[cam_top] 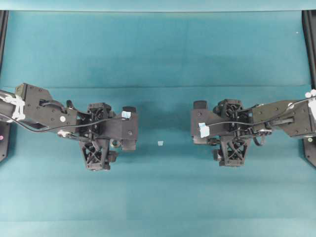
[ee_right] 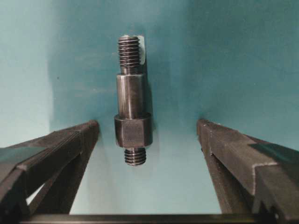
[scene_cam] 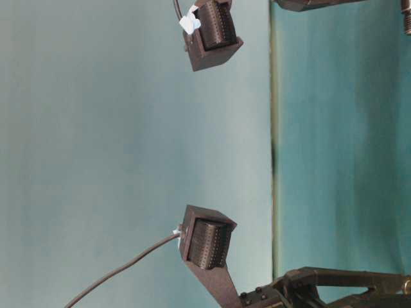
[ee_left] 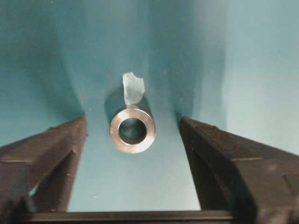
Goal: Insert the washer onto the shaft with both hands.
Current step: 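Close left gripper on washer and right gripper on shaft hex collar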
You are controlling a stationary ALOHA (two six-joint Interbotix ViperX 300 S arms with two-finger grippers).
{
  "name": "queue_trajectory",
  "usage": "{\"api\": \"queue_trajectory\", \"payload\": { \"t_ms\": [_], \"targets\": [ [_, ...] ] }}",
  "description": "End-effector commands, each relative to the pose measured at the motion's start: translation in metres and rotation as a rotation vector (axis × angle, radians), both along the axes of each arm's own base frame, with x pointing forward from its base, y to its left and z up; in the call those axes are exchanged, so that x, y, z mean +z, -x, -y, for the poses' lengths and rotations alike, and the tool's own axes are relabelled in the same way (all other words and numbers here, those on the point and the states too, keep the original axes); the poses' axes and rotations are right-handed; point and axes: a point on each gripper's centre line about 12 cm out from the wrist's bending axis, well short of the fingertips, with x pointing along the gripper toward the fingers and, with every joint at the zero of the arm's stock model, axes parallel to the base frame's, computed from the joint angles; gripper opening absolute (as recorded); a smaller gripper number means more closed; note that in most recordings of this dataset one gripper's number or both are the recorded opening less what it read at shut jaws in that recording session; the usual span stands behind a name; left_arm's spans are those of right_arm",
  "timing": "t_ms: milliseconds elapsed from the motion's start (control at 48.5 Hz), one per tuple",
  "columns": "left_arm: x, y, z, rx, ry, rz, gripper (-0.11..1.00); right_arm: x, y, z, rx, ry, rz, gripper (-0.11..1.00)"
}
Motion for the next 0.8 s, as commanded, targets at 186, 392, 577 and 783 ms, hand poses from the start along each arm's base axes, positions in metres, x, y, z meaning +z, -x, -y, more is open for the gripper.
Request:
{"api": "queue_trajectory", "payload": {
  "t_ms": [186, 392, 577, 783],
  "targets": [
    [0.0079, -0.0036, 0.0011, -0.007, -0.001, 0.028, 0.56, 0.0019, -0.0043, 0.0009, 0.01, 0.004, 0.015, 0.63],
    [0.0079, -0.0036, 0.0011, -0.01, -0.003, 0.028, 0.52, 0.0018, -0.0048, 0.001, 0.009, 0.004, 0.015, 0.62],
    [0.0078, -0.0034, 0.0016, -0.01, -0.002, 0.026, 0.51, 0.0013, -0.0044, 0.0028, 0.002, 0.004, 0.011, 0.58],
    [0.0079, -0.0036, 0.0011, -0.008, -0.002, 0.028, 0.48, -0.0006, -0.0035, 0.0033, -0.001, 0.003, 0.003, 0.47]
  ]
}}
